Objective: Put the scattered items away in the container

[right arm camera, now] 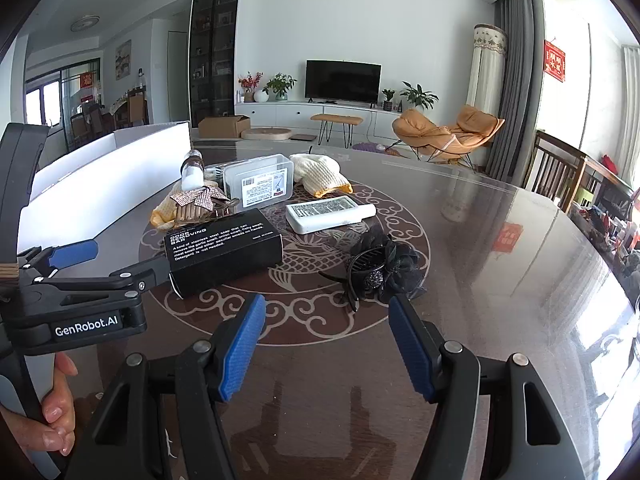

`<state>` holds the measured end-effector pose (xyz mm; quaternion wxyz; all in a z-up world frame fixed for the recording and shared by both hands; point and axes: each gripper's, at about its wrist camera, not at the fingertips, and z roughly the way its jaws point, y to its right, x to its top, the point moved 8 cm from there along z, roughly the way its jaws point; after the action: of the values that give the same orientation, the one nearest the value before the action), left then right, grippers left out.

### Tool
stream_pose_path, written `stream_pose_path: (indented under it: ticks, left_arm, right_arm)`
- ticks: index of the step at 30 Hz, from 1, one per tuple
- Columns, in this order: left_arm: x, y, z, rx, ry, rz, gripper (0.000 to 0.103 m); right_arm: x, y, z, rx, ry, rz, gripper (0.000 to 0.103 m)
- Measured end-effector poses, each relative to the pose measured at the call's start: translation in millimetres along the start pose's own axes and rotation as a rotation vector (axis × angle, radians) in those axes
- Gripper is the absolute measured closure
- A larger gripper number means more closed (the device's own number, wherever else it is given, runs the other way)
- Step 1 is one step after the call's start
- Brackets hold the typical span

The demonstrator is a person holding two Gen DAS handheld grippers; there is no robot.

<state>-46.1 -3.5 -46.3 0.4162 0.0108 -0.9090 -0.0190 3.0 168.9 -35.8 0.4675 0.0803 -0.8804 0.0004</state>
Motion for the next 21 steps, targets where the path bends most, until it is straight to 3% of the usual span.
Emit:
stream_pose_path:
  ticks: [21]
  left_arm:
    - [0.6,2.8,-3.2,-0.001,0.015,0.011,0.0]
  right_arm:
    - [1.3,0.3,-4.8,-0.001,0.019,0.001,0.037]
